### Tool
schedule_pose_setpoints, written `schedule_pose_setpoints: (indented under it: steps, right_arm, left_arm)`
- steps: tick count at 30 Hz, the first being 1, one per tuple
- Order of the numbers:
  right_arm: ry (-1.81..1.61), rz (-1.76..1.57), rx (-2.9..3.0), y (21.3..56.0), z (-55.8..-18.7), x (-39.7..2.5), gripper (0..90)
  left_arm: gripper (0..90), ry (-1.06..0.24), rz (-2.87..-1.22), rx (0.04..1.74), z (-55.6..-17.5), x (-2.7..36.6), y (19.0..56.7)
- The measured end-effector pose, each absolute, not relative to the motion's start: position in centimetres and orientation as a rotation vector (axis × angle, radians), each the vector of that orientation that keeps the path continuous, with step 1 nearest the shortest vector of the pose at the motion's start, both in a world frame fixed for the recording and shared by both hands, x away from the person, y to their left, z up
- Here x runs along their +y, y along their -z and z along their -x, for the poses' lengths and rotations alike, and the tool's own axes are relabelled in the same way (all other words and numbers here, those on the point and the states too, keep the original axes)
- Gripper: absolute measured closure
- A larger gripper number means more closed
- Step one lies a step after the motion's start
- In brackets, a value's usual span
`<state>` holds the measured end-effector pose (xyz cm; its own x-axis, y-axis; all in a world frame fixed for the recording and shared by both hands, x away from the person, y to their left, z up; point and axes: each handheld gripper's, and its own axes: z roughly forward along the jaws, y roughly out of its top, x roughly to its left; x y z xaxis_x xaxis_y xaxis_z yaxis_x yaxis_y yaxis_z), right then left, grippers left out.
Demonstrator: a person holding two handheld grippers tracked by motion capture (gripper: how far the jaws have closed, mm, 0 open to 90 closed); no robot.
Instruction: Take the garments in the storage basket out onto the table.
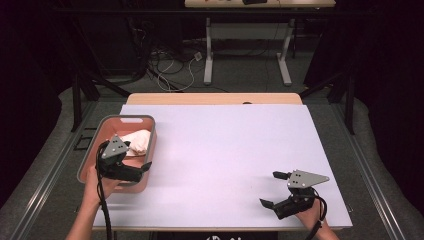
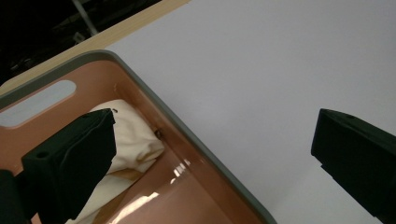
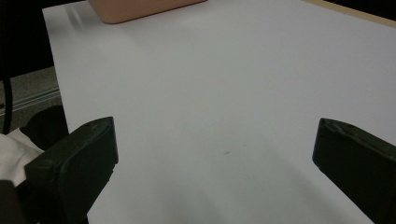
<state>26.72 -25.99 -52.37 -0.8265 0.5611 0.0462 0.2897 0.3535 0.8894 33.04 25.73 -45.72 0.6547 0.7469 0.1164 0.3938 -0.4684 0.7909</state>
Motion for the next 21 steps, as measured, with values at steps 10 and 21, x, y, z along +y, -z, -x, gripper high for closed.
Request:
schedule_pose_setpoints:
  steps: [10, 21]
  right_arm:
    - [-1.448, -0.754, 2.365, 52.4, -26.6, -25.9, 0.0]
    - [-1.443, -0.742, 2.371, 52.5, -26.7, -25.8, 0.0]
  left_arm:
    - [0.0, -0.599, -2.122, 0.945, -35.1, 27.3, 45.0]
    - [0.0, -0.608, -2.151, 1.014, -37.1, 28.7, 44.5]
